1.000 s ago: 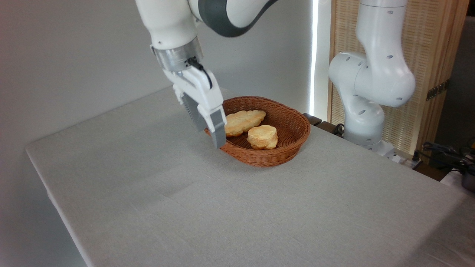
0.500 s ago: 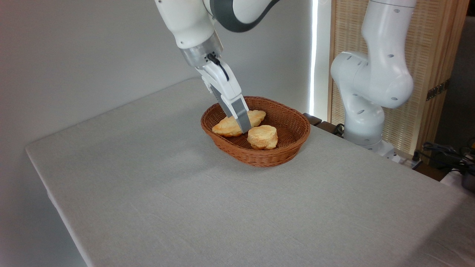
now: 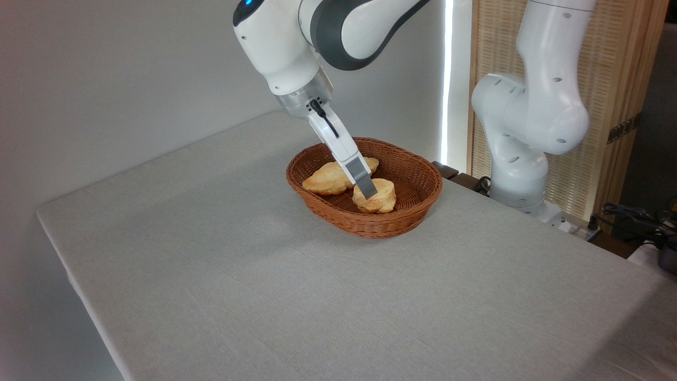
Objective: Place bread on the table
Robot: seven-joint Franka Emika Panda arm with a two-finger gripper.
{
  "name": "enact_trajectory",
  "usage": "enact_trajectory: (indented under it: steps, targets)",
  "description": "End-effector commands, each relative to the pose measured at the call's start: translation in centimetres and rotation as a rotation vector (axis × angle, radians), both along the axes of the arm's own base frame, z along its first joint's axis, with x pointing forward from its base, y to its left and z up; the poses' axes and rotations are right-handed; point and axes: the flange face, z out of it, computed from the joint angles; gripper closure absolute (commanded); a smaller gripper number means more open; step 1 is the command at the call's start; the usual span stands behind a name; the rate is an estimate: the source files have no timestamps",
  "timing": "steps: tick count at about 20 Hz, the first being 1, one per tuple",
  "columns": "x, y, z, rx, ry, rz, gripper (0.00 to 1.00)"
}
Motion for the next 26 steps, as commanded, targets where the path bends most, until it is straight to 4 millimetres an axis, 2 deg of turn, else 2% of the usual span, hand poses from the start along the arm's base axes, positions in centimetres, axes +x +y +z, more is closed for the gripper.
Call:
enact_trajectory:
  steps: [1, 10, 14, 16, 17, 19, 26]
  targets:
    - [-0.6, 0.7, -0.7, -0.011, 0.026, -0.021, 0.0]
    - [0.2, 0.1, -4.3, 0.008, 0.098, -0.026, 0.0]
    - [-0.1, -0.9, -4.4, 0.015, 0.098, -0.052, 0.0]
    - [0.0, -0.6, -4.4, 0.033, 0.092, -0.063, 0.17]
    - [0.0, -0.7, -4.4, 0.031, 0.092, -0.07, 0.33]
    - [0.0, -0.6, -4.4, 0.023, 0.092, -0.084, 0.52]
    - [0.1, -0.6, -4.0, 0.021, 0.085, -0.083, 0.52]
